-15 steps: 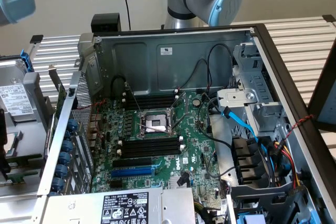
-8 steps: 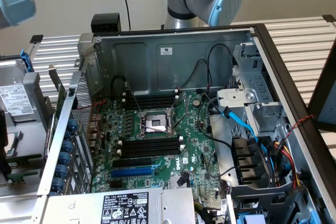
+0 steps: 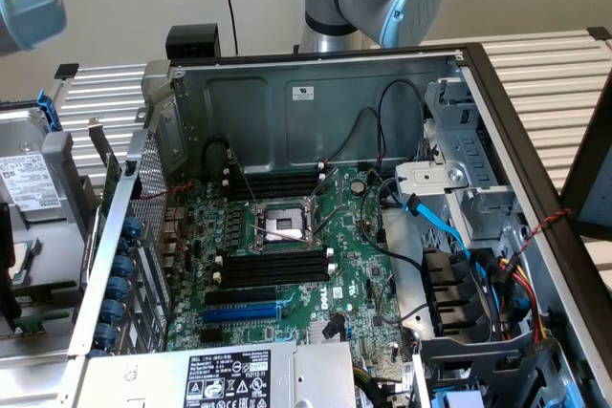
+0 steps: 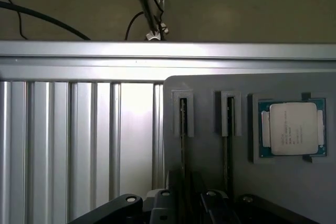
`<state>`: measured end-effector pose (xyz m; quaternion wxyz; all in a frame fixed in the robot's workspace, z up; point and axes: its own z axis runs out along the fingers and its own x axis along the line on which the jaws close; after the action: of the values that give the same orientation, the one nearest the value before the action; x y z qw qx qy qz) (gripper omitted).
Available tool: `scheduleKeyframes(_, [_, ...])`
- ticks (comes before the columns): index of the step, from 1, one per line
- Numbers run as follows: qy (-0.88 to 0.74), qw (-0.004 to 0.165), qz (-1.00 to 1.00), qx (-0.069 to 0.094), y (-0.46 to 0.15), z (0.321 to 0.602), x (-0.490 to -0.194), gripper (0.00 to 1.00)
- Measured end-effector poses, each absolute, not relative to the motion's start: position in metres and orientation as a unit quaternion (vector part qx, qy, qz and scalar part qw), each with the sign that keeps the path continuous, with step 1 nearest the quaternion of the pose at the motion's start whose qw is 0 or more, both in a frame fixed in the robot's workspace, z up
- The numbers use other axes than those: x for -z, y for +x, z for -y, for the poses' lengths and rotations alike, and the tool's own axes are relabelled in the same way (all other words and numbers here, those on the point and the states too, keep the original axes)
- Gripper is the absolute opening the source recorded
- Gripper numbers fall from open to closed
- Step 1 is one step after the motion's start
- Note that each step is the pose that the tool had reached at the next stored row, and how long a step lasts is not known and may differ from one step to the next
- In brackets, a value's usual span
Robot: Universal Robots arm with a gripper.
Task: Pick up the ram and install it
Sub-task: 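Pick up the ram and move it above insertion slot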
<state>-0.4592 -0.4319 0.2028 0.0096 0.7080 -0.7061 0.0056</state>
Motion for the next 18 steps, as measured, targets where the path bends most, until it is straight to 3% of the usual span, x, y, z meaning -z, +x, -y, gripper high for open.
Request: scheduleKeyframes(18, [0.708, 0.007, 0.706, -0.003, -0.4592, 0.4319, -0.2018, 0.24])
